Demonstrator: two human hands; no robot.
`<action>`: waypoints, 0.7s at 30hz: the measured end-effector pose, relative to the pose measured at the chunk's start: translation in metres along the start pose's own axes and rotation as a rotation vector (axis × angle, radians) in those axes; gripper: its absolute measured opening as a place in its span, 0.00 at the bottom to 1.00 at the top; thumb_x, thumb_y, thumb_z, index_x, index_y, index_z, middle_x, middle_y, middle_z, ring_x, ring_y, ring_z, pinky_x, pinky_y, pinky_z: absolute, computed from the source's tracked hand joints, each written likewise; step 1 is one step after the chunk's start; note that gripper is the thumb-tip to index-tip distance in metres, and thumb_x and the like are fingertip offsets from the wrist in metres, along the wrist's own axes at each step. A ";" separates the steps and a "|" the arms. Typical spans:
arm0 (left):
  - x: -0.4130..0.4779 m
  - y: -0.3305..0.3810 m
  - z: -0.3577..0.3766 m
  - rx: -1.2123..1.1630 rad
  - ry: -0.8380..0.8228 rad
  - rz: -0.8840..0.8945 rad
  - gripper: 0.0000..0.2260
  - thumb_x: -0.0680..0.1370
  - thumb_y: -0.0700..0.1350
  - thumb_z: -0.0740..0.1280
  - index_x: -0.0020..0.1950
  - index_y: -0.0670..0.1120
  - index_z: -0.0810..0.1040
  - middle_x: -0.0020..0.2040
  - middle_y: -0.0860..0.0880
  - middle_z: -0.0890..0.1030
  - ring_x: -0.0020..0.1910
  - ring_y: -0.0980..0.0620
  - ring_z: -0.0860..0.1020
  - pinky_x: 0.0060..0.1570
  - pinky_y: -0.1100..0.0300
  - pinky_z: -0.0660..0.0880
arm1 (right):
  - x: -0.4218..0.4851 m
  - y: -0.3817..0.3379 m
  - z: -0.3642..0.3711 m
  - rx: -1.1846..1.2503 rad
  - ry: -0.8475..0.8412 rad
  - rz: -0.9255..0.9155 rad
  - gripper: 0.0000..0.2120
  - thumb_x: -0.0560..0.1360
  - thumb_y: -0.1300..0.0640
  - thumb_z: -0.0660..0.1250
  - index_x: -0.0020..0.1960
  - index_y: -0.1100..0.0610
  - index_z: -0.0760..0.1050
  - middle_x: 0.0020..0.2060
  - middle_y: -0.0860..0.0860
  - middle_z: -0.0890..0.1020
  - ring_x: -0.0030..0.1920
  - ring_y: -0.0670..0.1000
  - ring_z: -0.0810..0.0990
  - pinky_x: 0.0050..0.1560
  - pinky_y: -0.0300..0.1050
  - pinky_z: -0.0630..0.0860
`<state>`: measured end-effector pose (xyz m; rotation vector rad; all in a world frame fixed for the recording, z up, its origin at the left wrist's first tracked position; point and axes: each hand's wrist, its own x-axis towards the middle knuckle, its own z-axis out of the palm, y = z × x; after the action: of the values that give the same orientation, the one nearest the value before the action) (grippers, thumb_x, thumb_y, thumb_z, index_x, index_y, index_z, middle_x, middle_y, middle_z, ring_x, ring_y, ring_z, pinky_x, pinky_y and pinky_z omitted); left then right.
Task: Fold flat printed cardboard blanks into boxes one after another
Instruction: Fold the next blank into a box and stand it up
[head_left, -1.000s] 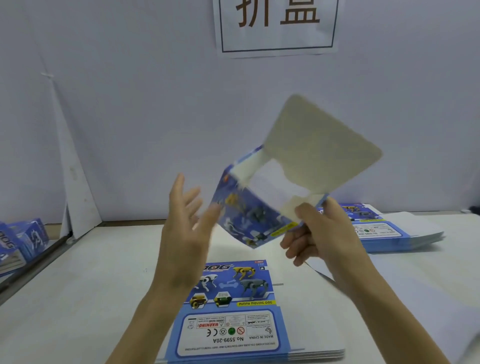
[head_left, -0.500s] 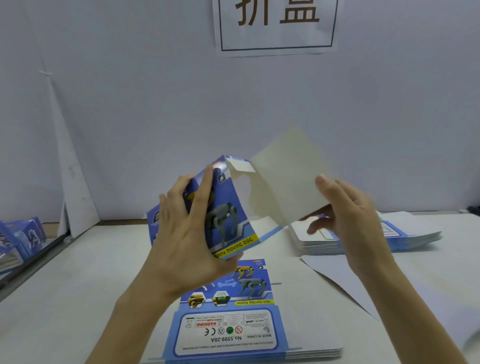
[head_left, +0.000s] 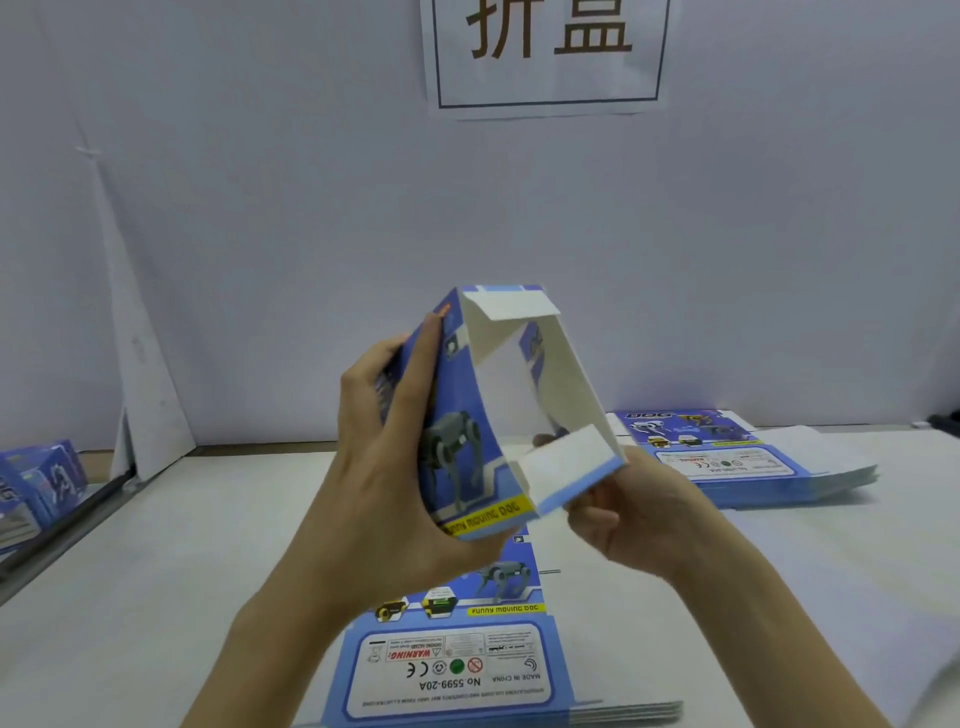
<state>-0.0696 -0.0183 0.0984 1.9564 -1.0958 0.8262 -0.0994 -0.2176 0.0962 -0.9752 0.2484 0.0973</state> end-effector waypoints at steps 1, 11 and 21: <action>0.000 -0.003 -0.006 0.016 -0.004 -0.008 0.55 0.61 0.65 0.74 0.78 0.57 0.44 0.70 0.48 0.57 0.71 0.60 0.61 0.60 0.73 0.68 | 0.001 -0.004 -0.001 -0.011 0.054 -0.089 0.08 0.77 0.64 0.61 0.40 0.60 0.75 0.26 0.52 0.74 0.18 0.45 0.72 0.15 0.32 0.60; -0.007 -0.010 -0.011 0.118 -0.098 -0.160 0.54 0.57 0.67 0.70 0.76 0.63 0.43 0.68 0.57 0.55 0.71 0.54 0.62 0.67 0.60 0.66 | -0.004 -0.016 -0.018 -0.369 0.251 -1.005 0.13 0.77 0.63 0.66 0.56 0.49 0.81 0.39 0.42 0.84 0.33 0.44 0.78 0.24 0.40 0.76; -0.006 -0.005 0.001 0.284 -0.124 -0.160 0.55 0.57 0.66 0.73 0.77 0.61 0.46 0.69 0.53 0.54 0.70 0.44 0.62 0.62 0.34 0.70 | -0.013 -0.019 -0.006 -0.132 0.018 -0.761 0.12 0.70 0.42 0.65 0.39 0.45 0.85 0.34 0.44 0.83 0.33 0.42 0.79 0.33 0.36 0.75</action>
<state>-0.0674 -0.0150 0.0915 2.3260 -0.9149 0.8178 -0.1095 -0.2327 0.1114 -1.1456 -0.1255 -0.5967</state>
